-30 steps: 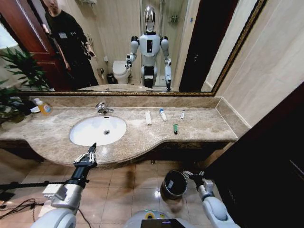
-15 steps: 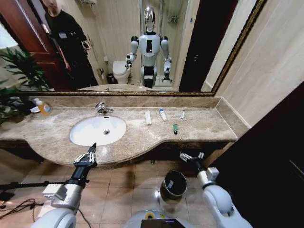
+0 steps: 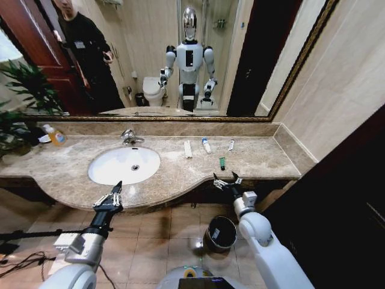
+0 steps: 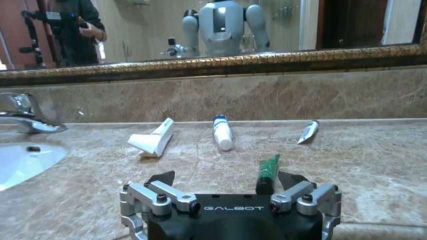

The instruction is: Pick up the trash from the sink and place it in the trash bin.

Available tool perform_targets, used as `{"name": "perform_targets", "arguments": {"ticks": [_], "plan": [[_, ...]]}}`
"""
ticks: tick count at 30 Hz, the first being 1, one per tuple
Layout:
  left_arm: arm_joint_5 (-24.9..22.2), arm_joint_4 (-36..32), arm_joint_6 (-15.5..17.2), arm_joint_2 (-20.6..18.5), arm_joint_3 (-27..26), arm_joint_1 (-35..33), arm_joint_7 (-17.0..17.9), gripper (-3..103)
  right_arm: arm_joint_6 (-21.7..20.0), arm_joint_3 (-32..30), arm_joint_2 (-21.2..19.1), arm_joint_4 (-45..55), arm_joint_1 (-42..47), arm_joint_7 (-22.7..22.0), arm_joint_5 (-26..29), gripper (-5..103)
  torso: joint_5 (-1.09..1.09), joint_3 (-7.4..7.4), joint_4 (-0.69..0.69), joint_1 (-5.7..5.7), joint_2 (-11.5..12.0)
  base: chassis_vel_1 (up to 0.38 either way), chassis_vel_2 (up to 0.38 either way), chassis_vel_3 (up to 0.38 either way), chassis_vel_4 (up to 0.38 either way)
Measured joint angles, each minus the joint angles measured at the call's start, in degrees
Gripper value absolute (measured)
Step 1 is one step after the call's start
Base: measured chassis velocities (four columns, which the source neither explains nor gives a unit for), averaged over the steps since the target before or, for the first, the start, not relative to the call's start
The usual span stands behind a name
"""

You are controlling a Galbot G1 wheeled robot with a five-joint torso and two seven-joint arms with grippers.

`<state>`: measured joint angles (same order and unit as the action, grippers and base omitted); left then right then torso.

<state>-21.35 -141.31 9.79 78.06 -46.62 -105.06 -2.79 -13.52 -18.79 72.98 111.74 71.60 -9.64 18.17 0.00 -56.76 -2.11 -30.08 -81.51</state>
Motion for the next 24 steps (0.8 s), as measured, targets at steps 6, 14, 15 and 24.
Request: {"name": "perform_targets", "arguments": {"ticks": [6,14,15,24], "plan": [[0.0,0.0,0.0,0.0,0.0,0.0,0.0,0,-0.6,1.2,0.4,-4.5,-5.0,-0.6,0.3,100,0.0,0.0,0.0,0.0,0.0,0.0,0.0,0.0,0.0],[0.0,0.0,0.0,0.0,0.0,0.0,0.0,0,-1.2,2.2,0.6,-10.2,-9.8,-1.9,1.4,100,0.0,0.0,0.0,0.0,0.0,0.0,0.0,0.0,0.0],[0.0,0.0,0.0,0.0,0.0,0.0,0.0,0,-1.6,2.3,0.8,-11.1,-10.5,-2.2,1.8,100,0.0,0.0,0.0,0.0,0.0,0.0,0.0,0.0,0.0],[0.0,0.0,0.0,0.0,0.0,0.0,0.0,0,-3.7,1.7,1.1,-14.0,-12.4,-4.2,2.6,100,0.0,0.0,0.0,0.0,0.0,0.0,0.0,0.0,0.0]]}}
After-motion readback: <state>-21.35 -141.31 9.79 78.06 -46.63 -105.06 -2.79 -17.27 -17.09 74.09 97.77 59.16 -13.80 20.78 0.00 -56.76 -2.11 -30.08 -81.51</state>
